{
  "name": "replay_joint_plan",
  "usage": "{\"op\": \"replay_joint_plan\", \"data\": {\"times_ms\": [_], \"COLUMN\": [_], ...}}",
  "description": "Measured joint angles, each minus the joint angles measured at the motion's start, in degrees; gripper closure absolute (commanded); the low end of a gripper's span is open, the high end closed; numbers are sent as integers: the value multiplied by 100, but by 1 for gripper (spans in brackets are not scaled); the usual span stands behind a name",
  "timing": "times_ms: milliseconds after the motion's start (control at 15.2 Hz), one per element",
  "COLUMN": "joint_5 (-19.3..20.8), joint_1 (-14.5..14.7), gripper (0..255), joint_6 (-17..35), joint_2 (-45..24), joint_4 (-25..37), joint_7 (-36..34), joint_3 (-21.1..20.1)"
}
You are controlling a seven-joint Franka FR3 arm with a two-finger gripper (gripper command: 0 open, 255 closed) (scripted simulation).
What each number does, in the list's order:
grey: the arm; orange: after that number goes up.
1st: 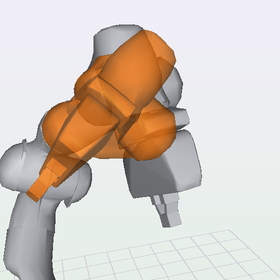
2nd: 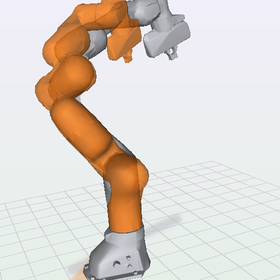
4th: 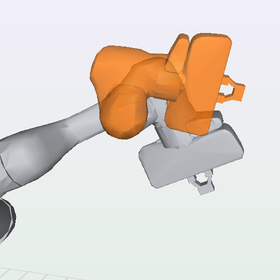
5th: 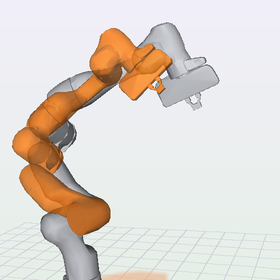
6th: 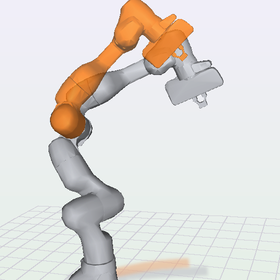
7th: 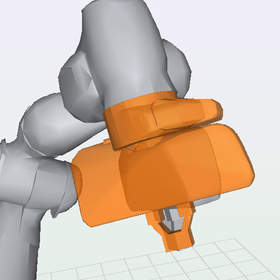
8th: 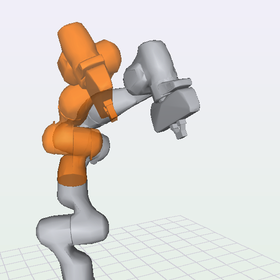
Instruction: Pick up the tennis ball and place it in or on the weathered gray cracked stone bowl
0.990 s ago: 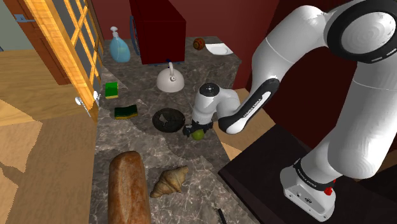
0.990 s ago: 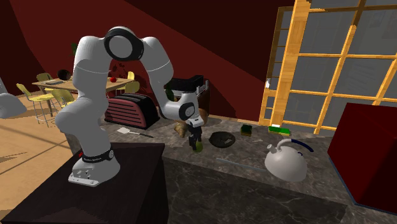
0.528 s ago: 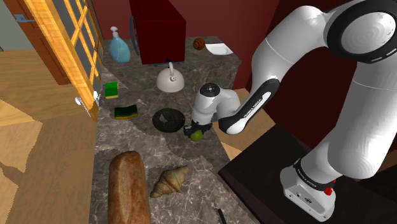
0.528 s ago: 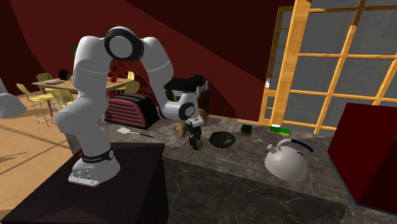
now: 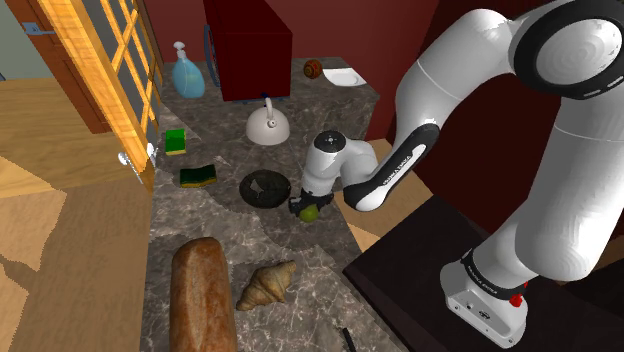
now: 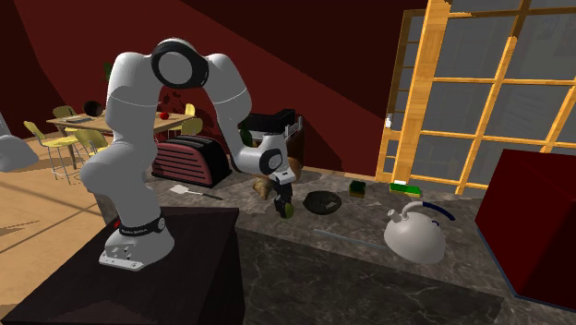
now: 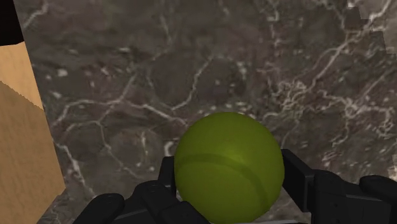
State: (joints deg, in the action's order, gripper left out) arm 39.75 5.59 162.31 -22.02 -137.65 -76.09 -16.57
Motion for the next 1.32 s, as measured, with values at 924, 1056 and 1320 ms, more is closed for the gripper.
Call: {"op": "replay_joint_plan", "data": {"times_ms": [924, 1056, 1320], "joint_5": [-1422, -1645, -2123], "joint_1": [-652, -738, -823], "gripper": [255, 255, 255], "joint_6": [-695, -800, -1056], "joint_2": [1070, 1217, 1570], "joint_4": [-256, -263, -286], "joint_7": [1152, 1362, 1710], "joint_3": [-907, -992, -1170]}}
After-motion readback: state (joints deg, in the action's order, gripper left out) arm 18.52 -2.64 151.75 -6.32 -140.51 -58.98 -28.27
